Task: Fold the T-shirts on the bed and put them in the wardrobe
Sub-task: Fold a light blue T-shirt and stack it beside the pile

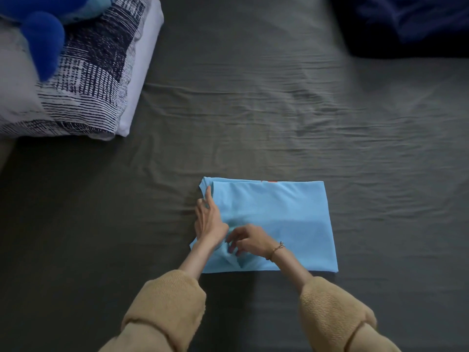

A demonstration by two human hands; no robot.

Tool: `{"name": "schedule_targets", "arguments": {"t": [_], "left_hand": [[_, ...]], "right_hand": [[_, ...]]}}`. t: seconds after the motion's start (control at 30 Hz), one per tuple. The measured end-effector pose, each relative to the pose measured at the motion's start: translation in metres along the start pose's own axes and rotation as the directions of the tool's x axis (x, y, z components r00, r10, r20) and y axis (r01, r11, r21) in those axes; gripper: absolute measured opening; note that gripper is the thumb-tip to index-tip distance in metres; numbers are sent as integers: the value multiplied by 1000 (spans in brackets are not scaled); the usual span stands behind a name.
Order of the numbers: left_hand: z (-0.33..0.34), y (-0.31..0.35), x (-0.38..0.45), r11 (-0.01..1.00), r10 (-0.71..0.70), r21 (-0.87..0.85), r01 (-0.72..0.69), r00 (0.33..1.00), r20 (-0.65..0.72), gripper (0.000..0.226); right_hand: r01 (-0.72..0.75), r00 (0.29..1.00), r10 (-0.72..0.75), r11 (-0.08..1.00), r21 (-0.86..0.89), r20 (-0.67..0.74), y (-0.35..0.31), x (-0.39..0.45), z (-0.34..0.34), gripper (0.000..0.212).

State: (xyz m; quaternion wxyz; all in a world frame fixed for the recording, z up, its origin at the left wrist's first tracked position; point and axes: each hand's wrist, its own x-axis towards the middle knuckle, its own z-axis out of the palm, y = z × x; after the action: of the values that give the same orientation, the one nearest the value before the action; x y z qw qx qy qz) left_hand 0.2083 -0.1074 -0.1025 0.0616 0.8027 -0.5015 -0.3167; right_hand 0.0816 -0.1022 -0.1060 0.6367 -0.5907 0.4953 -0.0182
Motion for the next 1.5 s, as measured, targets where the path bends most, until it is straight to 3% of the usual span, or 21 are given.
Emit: {"name": "schedule_targets", "arguments": {"t": [0.03,0.1,0.2,0.33,0.43,0.57,0.7,0.77,0.83,0.93,1.03,1.17,1.27,1.5], "left_hand": [[-2,-2,-1,1000,0,14,0,1000,-15,96],[-5,-7,-1,1000,-12,1,12,998,-63,85],[-6,-8,-1,999,-28,-38,22,986,-165,64],[3,-2,-6,996,44,-70,-63,971,-235,38],[20,11,-9,973,142,-166,-158,984,-104,24],[43,29,-18,926,287,-282,-253,954,89,23],[54,35,-20,924,282,-312,-221,945,166,29],[54,34,-19,917,252,-358,-178,952,171,30],[50,29,-17,908,207,-398,-130,966,157,31],[41,18,-12,902,108,-428,-53,989,105,28],[32,3,-4,886,10,-464,30,996,83,27],[18,-13,5,821,-110,-550,155,987,114,29],[6,-21,8,667,-193,-695,267,964,185,27],[-17,-38,10,476,-150,-792,383,923,356,36]], "right_hand": [[18,998,-20,999,30,62,-5,-2,4,32],[31,999,-32,998,57,21,-8,-3,7,37],[15,969,-8,1000,27,-247,-1,-4,-2,32],[-104,810,72,994,-21,-582,23,-11,-32,25],[-228,673,156,974,-2,-723,41,-25,-56,24],[-410,533,281,911,47,-798,62,-45,-77,34],[-449,416,479,847,284,-773,71,-57,-86,56],[-386,460,515,850,360,-723,74,-58,-91,59],[-310,545,488,873,377,-682,71,-59,-94,47],[-117,645,363,916,383,-673,53,-55,-89,27],[-9,736,246,935,355,-631,23,-44,-72,27],[40,782,185,938,345,-595,-11,-18,-41,26],[45,826,141,948,314,-546,-31,4,-13,24],[7,893,99,973,233,-439,-45,39,41,42]]}}
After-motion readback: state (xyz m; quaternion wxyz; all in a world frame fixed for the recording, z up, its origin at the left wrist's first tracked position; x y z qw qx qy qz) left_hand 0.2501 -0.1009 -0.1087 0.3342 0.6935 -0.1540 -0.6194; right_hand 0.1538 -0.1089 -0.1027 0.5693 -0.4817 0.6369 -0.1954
